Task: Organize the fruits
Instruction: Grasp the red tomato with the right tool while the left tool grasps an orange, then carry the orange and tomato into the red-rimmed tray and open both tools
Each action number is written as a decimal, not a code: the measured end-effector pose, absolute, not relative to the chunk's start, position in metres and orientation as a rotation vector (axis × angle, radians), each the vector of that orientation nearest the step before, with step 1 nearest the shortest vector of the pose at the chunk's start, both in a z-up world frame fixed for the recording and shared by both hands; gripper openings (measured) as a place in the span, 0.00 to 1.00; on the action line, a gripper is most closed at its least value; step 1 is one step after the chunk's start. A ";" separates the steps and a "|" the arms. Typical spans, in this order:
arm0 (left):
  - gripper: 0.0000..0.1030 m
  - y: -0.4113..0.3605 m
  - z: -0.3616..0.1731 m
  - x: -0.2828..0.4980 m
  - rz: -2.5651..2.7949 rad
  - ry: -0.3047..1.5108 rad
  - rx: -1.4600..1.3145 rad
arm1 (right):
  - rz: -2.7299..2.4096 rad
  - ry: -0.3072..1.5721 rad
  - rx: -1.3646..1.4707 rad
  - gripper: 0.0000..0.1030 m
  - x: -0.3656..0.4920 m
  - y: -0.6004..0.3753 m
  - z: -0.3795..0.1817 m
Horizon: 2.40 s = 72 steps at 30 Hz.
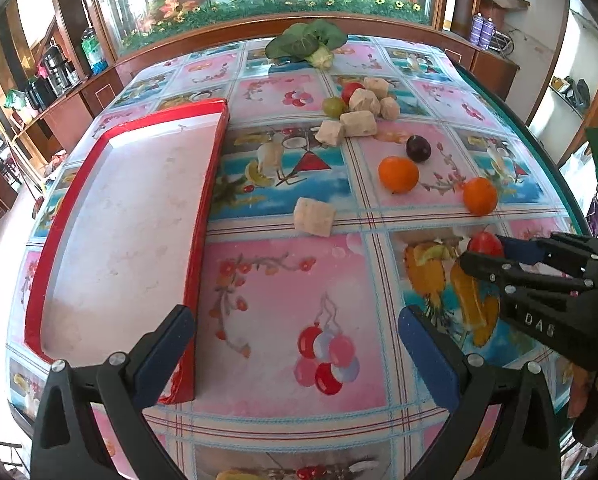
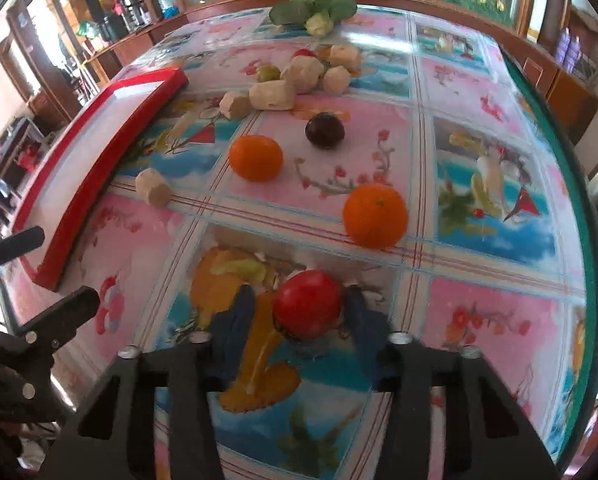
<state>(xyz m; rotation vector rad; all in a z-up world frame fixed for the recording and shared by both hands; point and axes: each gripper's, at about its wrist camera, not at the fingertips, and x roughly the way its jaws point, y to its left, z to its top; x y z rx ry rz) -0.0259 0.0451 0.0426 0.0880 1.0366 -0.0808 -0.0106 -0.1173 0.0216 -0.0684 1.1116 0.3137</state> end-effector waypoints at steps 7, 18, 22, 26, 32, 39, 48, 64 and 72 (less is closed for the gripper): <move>1.00 0.028 0.039 -0.003 -0.108 1.075 0.070 | 0.291 1.088 -0.089 0.30 -0.017 -0.127 0.026; 0.95 -0.014 0.034 0.060 -0.151 1.084 0.067 | 0.237 1.093 -0.077 0.31 -0.026 -0.159 0.027; 0.86 -0.018 0.025 0.076 -0.170 1.137 0.012 | 0.256 1.102 -0.057 0.31 -0.029 -0.163 0.024; 0.68 -0.021 0.015 0.081 -0.156 1.153 -0.003 | 0.269 1.105 -0.042 0.31 -0.029 -0.163 0.022; 0.35 -0.024 0.019 0.074 -0.231 1.127 -0.046 | 0.264 1.102 -0.041 0.31 -0.029 -0.161 0.021; 0.35 -0.008 0.019 0.059 -0.276 1.151 -0.092 | 0.249 1.094 -0.028 0.31 -0.032 -0.163 0.025; 0.35 0.018 0.024 0.015 -0.317 1.163 -0.093 | 0.237 1.069 0.000 0.31 -0.042 -0.161 0.030; 0.35 0.081 0.061 -0.020 -0.302 1.066 -0.185 | 0.325 1.033 -0.060 0.31 -0.038 -0.091 0.053; 0.35 0.139 0.073 -0.026 -0.202 1.018 -0.235 | 0.446 1.002 -0.099 0.30 -0.029 -0.030 0.073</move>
